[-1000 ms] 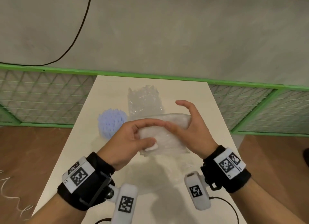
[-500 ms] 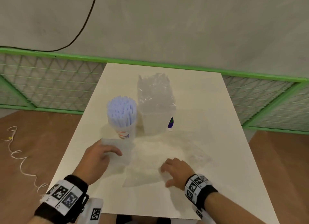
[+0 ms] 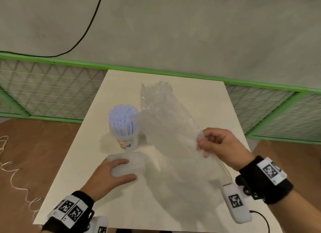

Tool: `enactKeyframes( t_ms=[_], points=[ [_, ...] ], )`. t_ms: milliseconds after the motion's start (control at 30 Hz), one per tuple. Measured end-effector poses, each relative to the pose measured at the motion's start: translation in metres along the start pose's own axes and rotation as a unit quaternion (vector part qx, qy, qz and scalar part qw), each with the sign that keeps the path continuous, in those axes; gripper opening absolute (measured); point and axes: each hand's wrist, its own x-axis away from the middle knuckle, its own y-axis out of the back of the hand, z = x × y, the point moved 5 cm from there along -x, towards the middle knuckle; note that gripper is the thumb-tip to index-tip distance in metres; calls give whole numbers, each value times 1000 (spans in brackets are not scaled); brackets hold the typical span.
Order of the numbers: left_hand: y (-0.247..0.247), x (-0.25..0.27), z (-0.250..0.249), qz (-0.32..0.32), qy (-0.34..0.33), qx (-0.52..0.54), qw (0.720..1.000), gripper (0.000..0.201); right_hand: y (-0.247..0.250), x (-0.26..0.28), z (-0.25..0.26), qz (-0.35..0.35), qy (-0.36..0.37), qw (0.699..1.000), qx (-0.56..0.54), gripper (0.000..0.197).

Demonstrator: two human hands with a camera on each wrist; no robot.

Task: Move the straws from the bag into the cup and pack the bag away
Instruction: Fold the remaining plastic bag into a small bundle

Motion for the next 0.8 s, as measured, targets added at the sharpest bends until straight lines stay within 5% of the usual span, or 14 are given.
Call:
enactKeyframes(
  t_ms=[167, 300, 367, 633, 800],
  points=[
    [-31, -6, -57, 84, -61, 188, 977, 91, 6, 4, 4, -10, -39, 994, -105, 43],
    [-34, -6, -100, 91, -93, 268, 955, 34, 4, 4, 7, -9, -62, 995, -73, 48],
    [-28, -8, -113, 76, -100, 271, 954, 23, 5, 6, 9, 10, -94, 993, -72, 42],
    [0, -4, -143, 123, -138, 232, 955, 27, 30, 4, 13, -38, -82, 993, -80, 17],
    [9, -1, -162, 154, -165, 330, 917, 47, 46, -1, 14, -56, -41, 986, -151, 40]
  ],
)
